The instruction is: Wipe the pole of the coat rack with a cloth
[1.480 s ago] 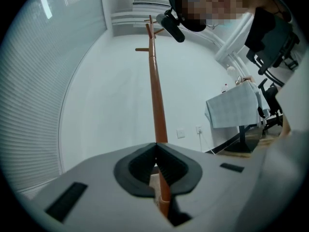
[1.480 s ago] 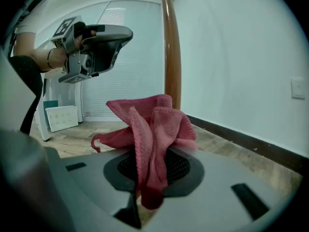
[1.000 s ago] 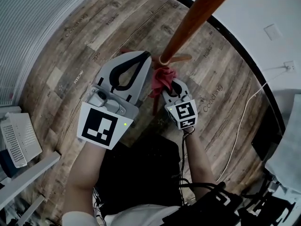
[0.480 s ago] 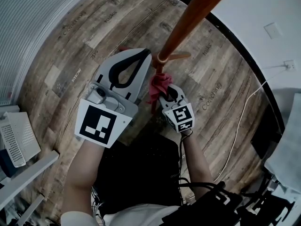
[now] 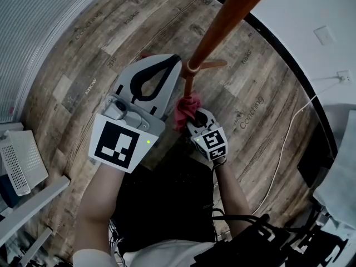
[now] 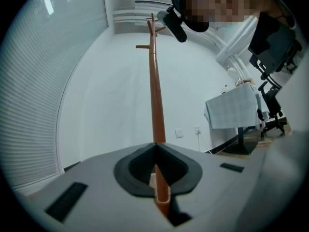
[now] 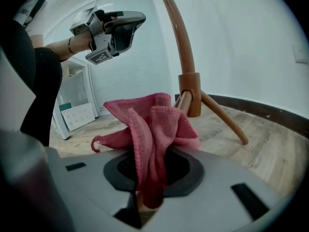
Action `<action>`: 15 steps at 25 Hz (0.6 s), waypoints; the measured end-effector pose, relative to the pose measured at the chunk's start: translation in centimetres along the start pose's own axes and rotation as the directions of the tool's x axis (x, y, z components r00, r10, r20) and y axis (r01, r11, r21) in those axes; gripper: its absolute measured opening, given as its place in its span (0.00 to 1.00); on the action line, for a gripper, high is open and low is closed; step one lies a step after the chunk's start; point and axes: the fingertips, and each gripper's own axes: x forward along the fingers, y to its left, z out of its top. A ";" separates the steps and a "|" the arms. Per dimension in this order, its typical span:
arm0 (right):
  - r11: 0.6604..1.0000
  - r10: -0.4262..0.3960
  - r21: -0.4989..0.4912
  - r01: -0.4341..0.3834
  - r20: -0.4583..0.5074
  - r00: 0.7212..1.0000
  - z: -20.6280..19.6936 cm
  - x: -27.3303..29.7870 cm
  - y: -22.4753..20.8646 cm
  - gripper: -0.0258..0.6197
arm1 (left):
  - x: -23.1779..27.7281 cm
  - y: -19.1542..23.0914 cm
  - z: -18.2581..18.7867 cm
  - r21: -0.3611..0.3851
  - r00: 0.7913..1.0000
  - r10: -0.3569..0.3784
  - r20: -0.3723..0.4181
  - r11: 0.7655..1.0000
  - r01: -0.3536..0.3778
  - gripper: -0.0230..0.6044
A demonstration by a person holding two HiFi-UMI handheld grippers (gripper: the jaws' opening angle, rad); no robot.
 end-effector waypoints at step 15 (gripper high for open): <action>0.997 0.066 0.038 -0.062 -0.120 0.991 -6.4 -0.1 3.1 0.18 | -0.2 0.7 0.4 -0.014 1.000 0.026 0.015 1.000 -0.026 0.06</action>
